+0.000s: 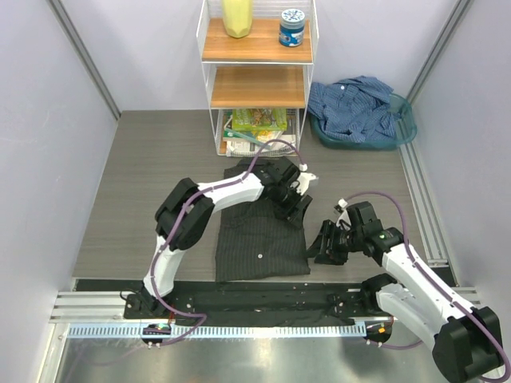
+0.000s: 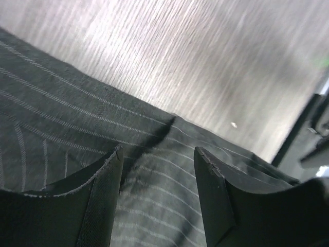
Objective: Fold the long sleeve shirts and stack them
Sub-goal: Fold the shirt
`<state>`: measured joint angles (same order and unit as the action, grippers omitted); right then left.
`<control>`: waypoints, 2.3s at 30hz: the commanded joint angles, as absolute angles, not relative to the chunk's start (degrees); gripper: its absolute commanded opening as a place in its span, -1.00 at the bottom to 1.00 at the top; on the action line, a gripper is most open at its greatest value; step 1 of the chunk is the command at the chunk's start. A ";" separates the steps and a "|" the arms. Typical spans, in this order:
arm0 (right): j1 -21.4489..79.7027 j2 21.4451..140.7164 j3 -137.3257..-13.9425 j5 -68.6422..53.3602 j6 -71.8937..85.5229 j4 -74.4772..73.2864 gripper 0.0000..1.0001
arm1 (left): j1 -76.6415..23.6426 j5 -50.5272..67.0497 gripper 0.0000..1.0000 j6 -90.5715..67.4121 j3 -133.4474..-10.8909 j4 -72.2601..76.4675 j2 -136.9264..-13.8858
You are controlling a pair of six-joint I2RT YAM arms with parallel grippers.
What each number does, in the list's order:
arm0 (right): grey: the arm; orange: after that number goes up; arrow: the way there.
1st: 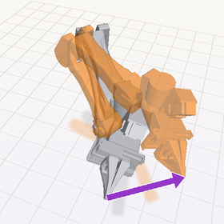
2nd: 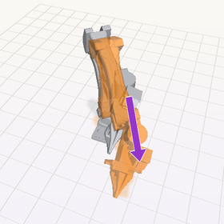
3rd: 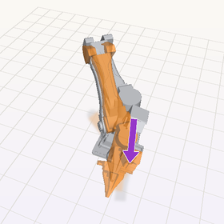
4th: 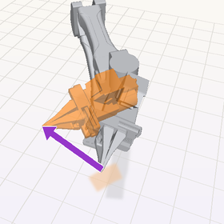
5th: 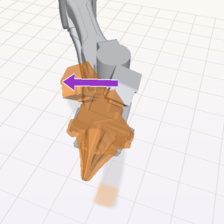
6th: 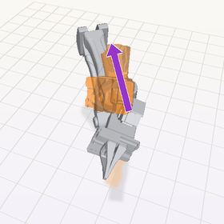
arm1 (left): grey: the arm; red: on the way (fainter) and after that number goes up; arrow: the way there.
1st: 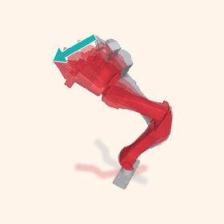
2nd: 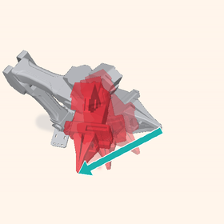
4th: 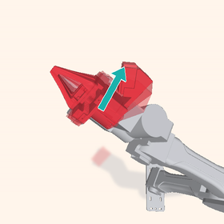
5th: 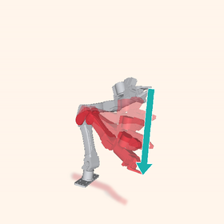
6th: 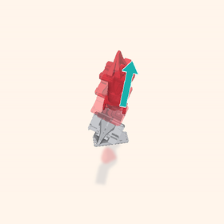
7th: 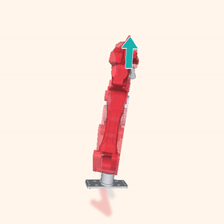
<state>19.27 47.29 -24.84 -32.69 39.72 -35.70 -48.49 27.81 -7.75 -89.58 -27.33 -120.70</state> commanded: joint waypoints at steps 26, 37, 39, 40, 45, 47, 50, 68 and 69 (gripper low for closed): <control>23.64 50.62 -21.18 -40.43 46.32 -32.59 -0.05 | -51.15 29.35 -0.29 -5.36 -91.76 -28.04 -122.00; 23.64 52.29 -20.57 -38.24 45.88 -33.31 -0.39 | -49.57 26.81 -1.00 -6.76 -88.59 -22.68 -117.16; 23.73 52.73 -20.22 -37.71 45.88 -33.31 -0.50 | -49.40 26.28 -1.00 -7.29 -88.07 -21.63 -116.28; 23.64 52.91 -20.04 -36.83 45.88 -33.22 -0.56 | -49.31 26.19 -1.00 -7.29 -88.24 -21.36 -116.02; 23.73 53.35 -19.42 -35.16 45.70 -33.05 -0.72 | -49.13 25.66 -1.00 -7.73 -88.51 -21.09 -116.36; 23.64 53.70 -19.16 -34.02 45.53 -33.22 -0.81 | -49.13 25.58 -1.00 -7.91 -88.42 -21.36 -116.89; 23.73 54.31 -18.81 -31.91 45.44 -33.75 -0.84 | -49.13 25.14 -1.00 -8.00 -87.54 -21.88 -117.51; 23.64 46.50 -39.98 -36.99 23.49 -37.81 0.36 | -33.33 54.10 0.42 -11.97 -68.13 -32.94 -84.40; 23.64 47.28 -40.51 -38.57 23.64 -33.79 0.31 | -32.88 55.36 0.42 -9.69 -65.59 -35.31 -80.11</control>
